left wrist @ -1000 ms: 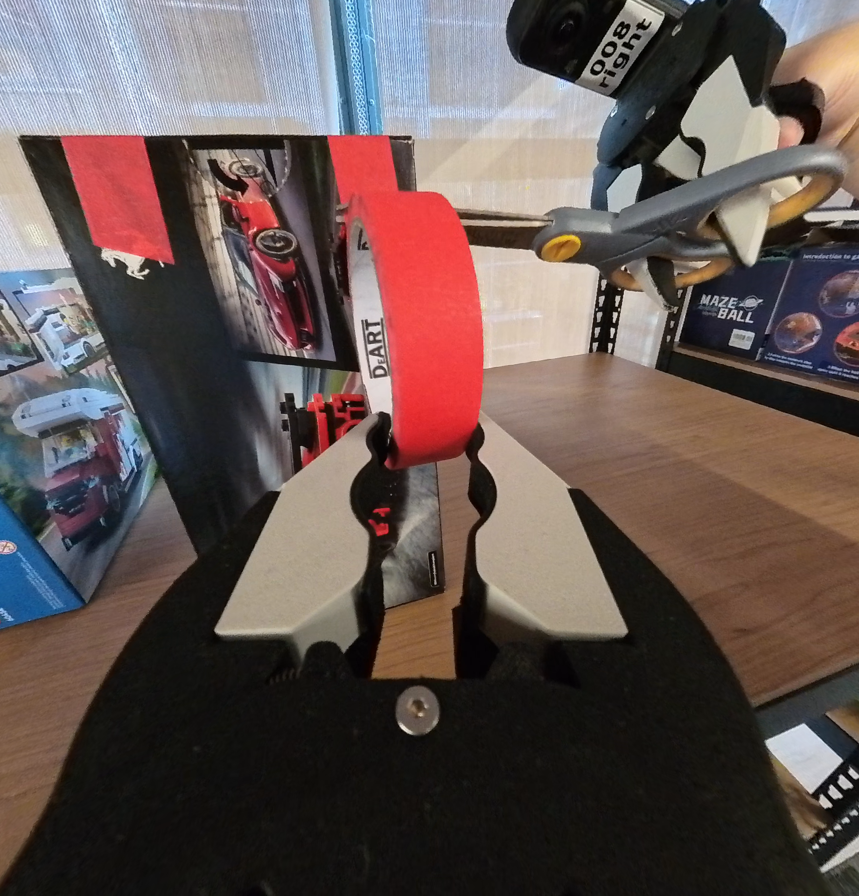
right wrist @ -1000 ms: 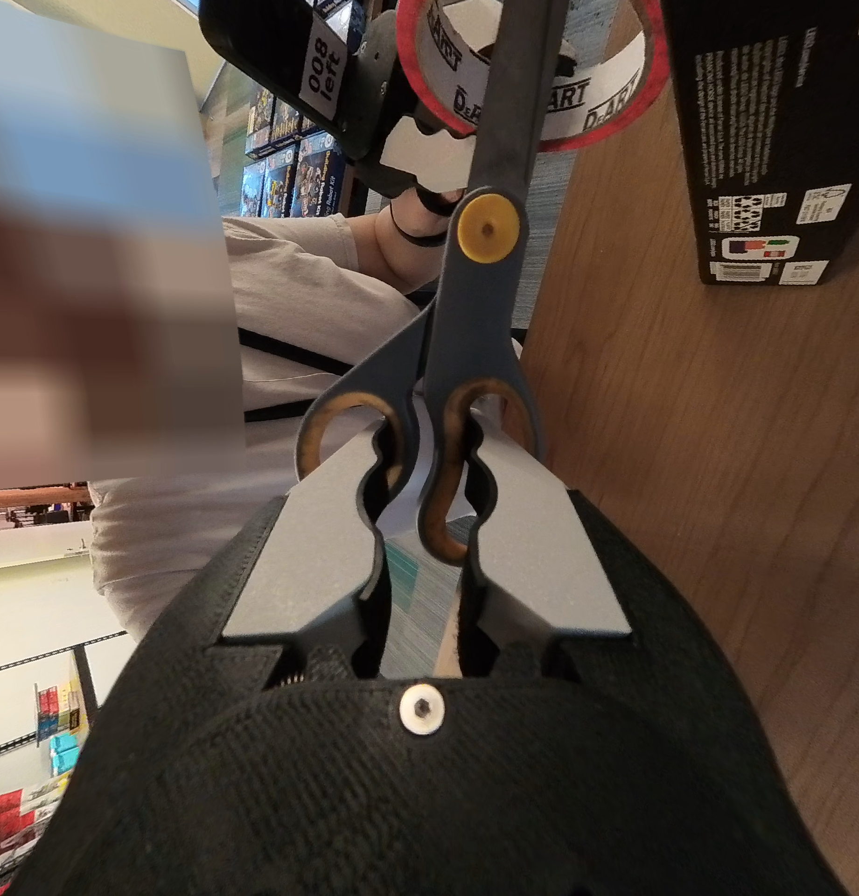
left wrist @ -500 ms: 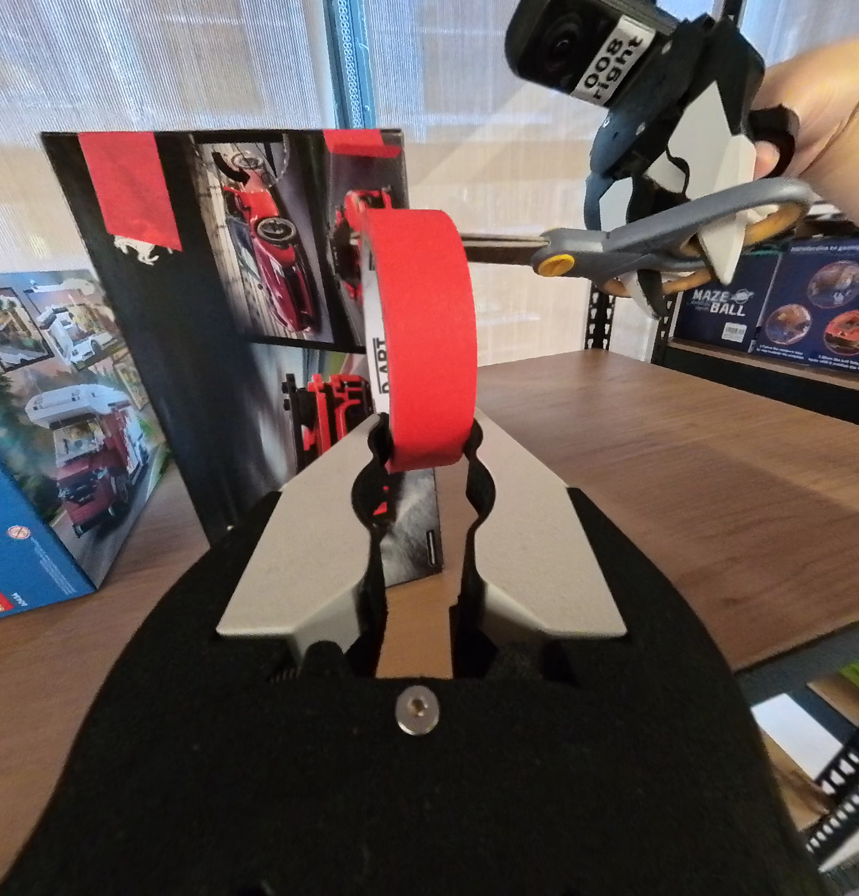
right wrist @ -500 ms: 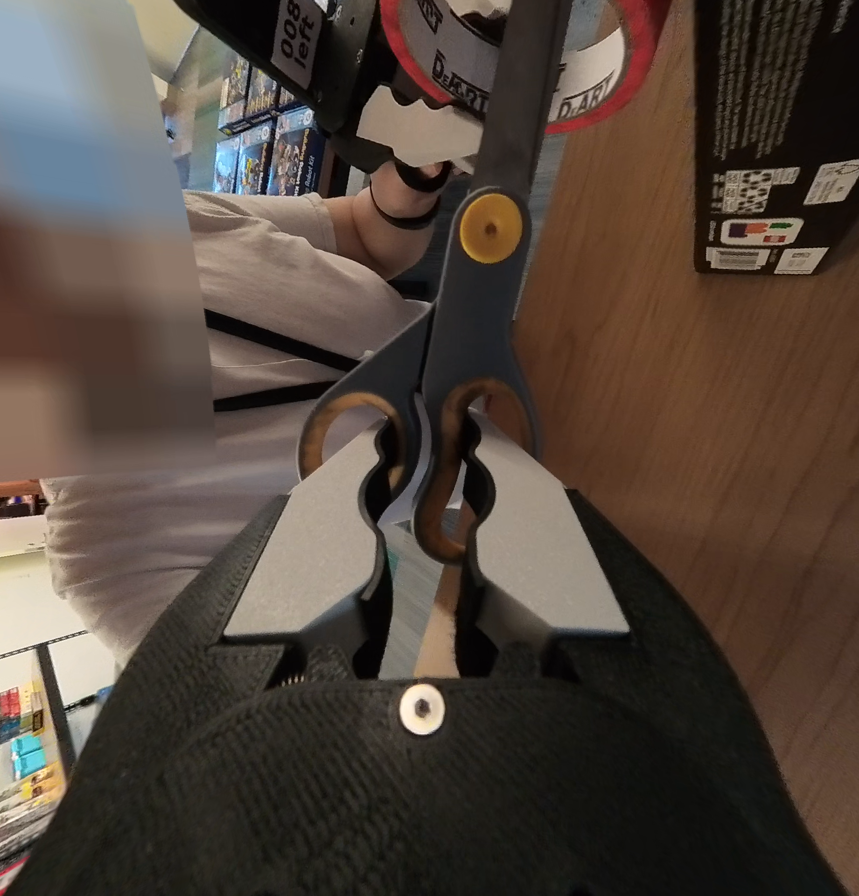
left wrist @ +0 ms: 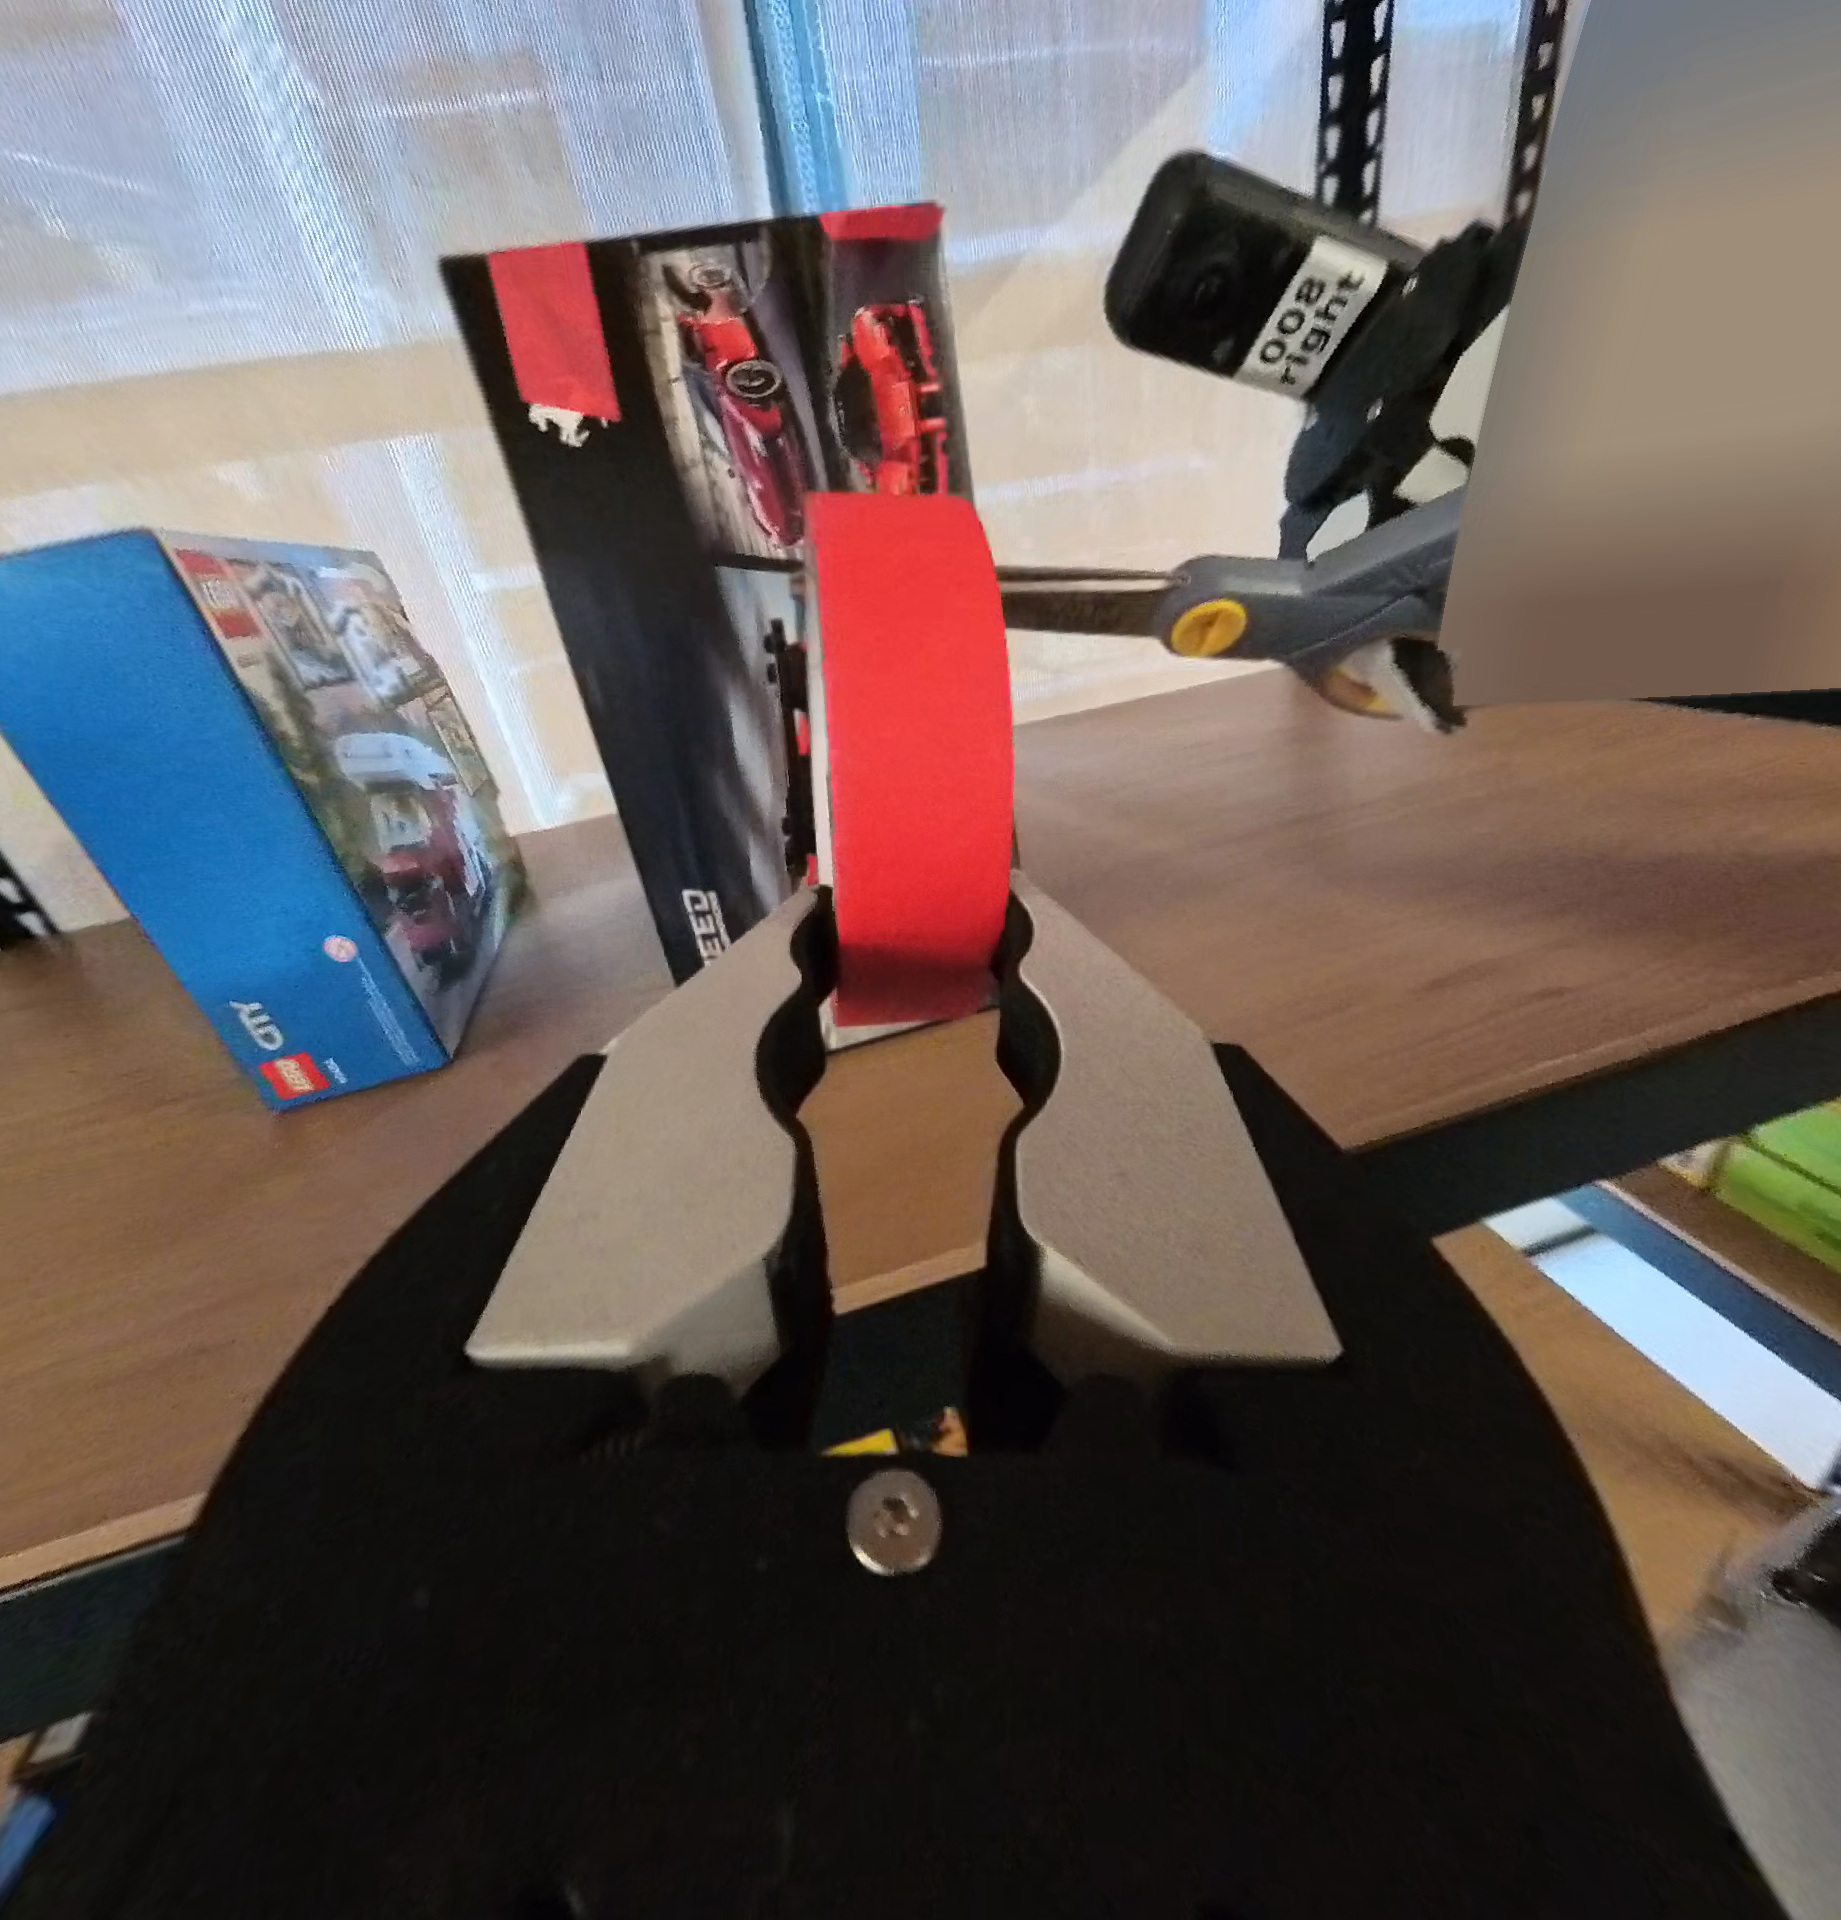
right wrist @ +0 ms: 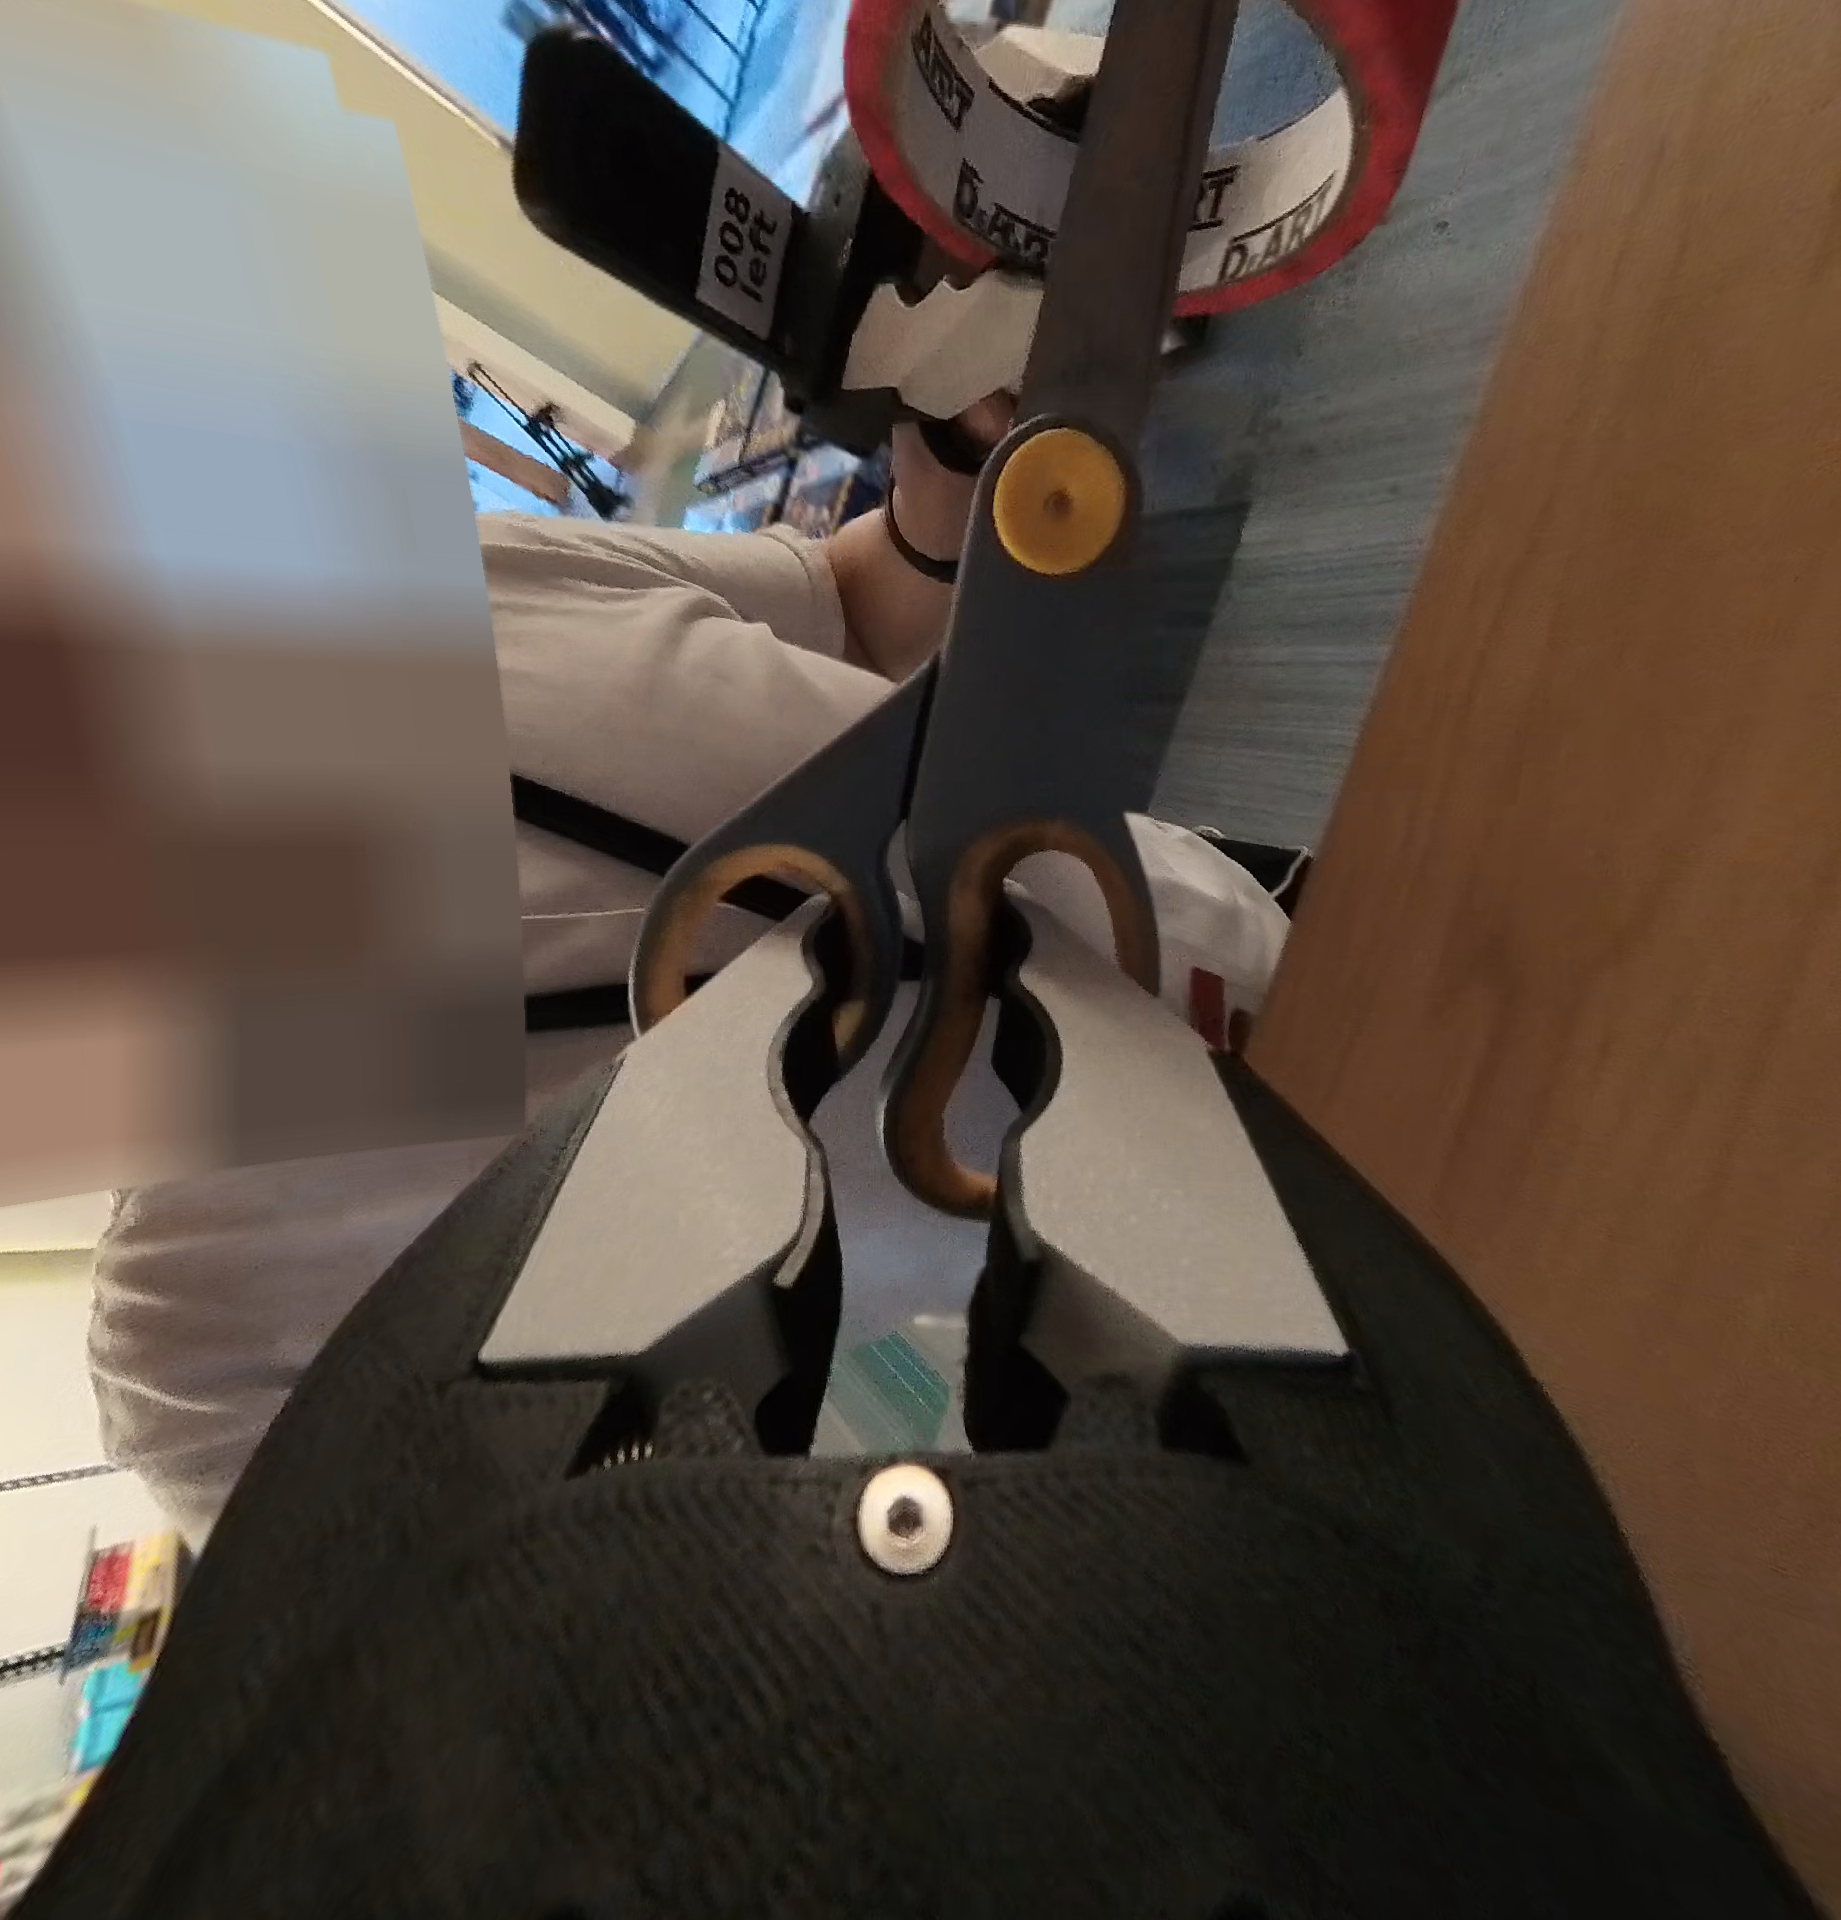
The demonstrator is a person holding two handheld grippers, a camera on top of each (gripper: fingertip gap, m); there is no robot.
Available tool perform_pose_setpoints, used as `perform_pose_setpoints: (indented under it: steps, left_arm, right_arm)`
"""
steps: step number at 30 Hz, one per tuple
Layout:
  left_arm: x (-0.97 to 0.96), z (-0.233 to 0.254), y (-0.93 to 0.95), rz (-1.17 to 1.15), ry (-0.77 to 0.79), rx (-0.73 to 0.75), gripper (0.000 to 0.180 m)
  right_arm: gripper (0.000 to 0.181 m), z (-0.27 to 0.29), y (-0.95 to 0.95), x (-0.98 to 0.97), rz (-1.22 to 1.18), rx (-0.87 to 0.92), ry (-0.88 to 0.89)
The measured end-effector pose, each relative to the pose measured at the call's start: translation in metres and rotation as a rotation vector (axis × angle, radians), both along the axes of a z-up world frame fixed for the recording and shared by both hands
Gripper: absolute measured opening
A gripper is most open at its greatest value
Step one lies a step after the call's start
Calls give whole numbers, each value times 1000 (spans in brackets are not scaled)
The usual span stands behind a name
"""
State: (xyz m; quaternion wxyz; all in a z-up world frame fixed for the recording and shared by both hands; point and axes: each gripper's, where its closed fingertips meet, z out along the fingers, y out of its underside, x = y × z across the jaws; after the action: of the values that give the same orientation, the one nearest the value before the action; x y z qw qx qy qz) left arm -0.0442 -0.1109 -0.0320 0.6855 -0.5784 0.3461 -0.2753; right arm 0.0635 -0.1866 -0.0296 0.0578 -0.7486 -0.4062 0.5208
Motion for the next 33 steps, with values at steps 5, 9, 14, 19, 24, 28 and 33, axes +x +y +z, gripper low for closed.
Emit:
perform_pose_setpoints:
  steps: [5, 9, 14, 19, 24, 28, 33]
  left_arm:
    - [-35, 2, 9, -70, -36, -53, 27]
    - [-80, -20, 54, 39, 176, 14, 27]
    - [-151, -50, 147, 205, 674, 181, 26]
    - [-185, -68, 221, 198, 1046, 366, 27]
    - [-188, -83, 268, 192, 1291, 645, 26]
    - [-179, -105, 279, 77, 1346, 500, 34]
    - [-171, -100, 266, -85, 1149, 82, 73]
  right_arm:
    - [23, -3, 9, -17, -89, -11, 48]
    - [23, -29, -11, -13, -41, 43, -41]
    - [24, -76, -24, 25, -135, 112, -290]
    - [24, -117, -22, 97, -184, 219, -718]
    - [24, -127, -22, 119, -164, 265, -832]
    - [25, -131, -19, 156, -190, 288, -997]
    - [36, -121, -14, 178, -315, 304, -1002]
